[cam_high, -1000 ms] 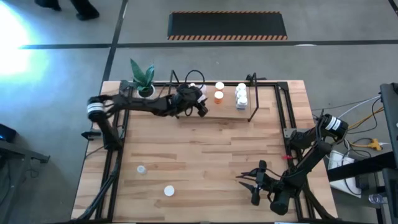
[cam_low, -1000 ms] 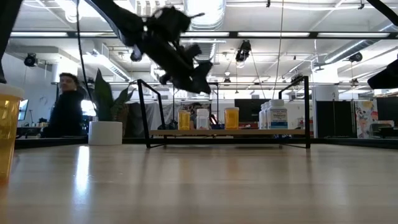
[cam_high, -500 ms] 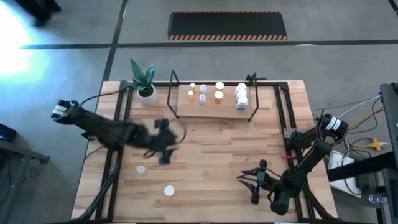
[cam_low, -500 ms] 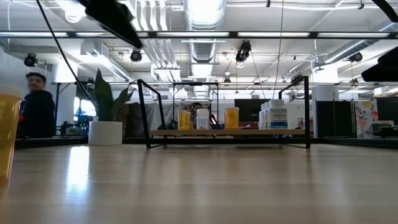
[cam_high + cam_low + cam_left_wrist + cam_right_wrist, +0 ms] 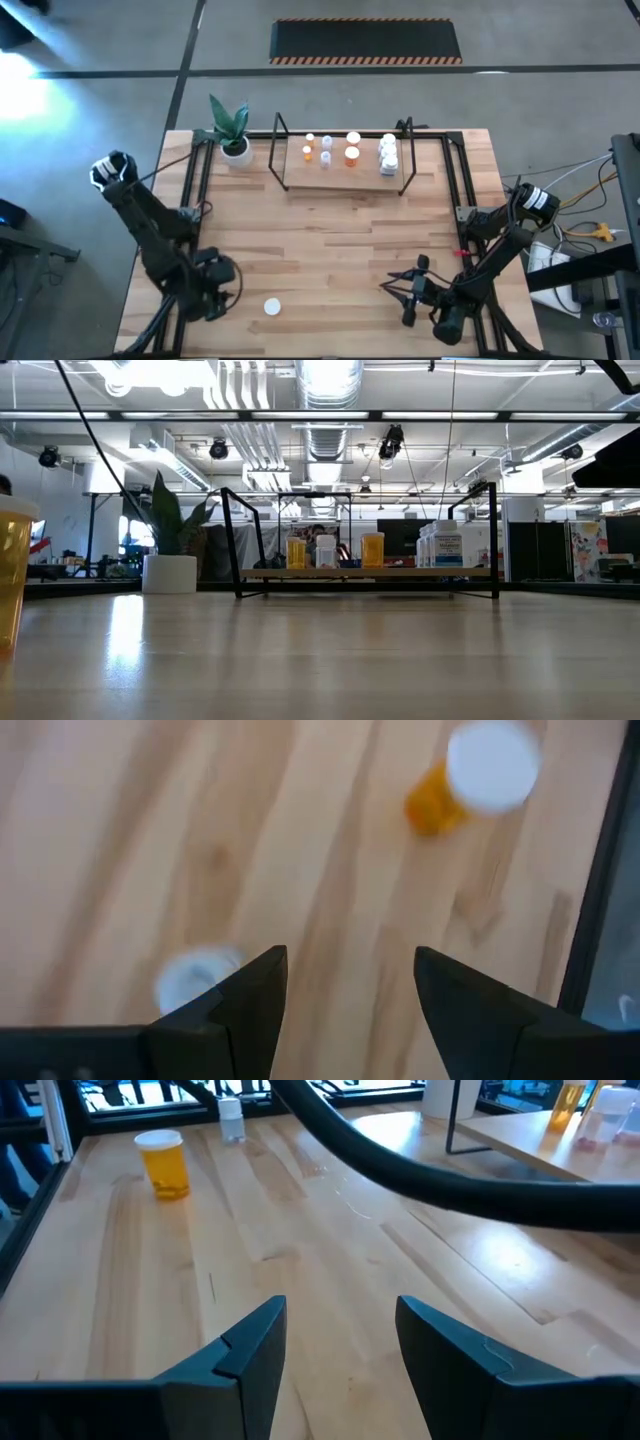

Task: Pick and place medicine bottles onto shelf by color
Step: Put the large orange medicine bottle on the shelf aligned with the other large orange medicine bottles

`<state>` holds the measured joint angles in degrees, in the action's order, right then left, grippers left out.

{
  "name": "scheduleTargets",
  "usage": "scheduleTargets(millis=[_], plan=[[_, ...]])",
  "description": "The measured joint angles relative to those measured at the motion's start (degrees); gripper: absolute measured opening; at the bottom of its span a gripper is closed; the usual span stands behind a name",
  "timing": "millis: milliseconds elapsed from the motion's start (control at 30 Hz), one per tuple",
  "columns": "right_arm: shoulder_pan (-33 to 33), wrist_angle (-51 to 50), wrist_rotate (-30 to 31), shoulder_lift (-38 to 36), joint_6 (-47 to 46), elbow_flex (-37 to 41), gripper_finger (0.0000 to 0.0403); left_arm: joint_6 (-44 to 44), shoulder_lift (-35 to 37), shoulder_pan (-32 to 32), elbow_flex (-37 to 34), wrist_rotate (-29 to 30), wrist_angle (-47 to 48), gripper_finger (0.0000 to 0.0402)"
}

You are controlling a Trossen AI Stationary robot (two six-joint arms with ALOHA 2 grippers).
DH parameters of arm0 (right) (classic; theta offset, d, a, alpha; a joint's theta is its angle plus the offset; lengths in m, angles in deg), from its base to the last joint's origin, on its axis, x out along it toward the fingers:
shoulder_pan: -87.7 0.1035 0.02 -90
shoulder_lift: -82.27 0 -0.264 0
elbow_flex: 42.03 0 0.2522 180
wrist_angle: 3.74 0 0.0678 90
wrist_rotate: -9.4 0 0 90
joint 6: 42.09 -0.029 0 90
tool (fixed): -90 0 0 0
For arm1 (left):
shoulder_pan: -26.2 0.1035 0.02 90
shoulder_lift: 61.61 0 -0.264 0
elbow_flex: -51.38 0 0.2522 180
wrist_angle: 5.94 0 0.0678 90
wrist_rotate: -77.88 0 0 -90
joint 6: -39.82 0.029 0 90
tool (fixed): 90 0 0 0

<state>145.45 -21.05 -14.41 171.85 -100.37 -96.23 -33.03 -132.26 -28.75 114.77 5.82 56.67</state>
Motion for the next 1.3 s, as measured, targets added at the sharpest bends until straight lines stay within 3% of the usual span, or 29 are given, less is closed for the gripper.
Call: scheduleTargets(millis=[233, 533, 700, 867, 1067, 1300], plan=[[-0.4, 0.0, 0.9, 0.0, 0.4, 0.0, 0.0180, -4.4, -5.9, -5.9, -5.1, -0.1, -13.5, 0.0202], [-0.8, 0.0, 3.4, 0.0, 0.2, 0.0, 0.0180, 16.2, -20.3, -4.7, -3.3, 13.2, -31.3, 0.0202], [-0.8, 0.1, 3.4, 0.0, 0.0, 0.0, 0.0180, 19.4, -25.5, -2.5, -3.2, 16.9, -36.3, 0.0214], [-0.8, 0.1, 3.4, 0.0, 0.0, 0.0, 0.0180, 19.7, -27.2, 0.1, -3.2, 17.0, -38.8, 0.0261], [-0.8, 0.1, 3.4, 0.0, 0.0, 0.0, 0.0180, 27.6, -27.2, 1.9, -3.3, 16.6, -45.9, 0.0321], [-0.8, 0.1, 3.4, 0.0, 0.0, 0.0, 0.0180, 31.3, -27.1, 2.1, -3.2, 16.7, -47.9, 0.0319]])
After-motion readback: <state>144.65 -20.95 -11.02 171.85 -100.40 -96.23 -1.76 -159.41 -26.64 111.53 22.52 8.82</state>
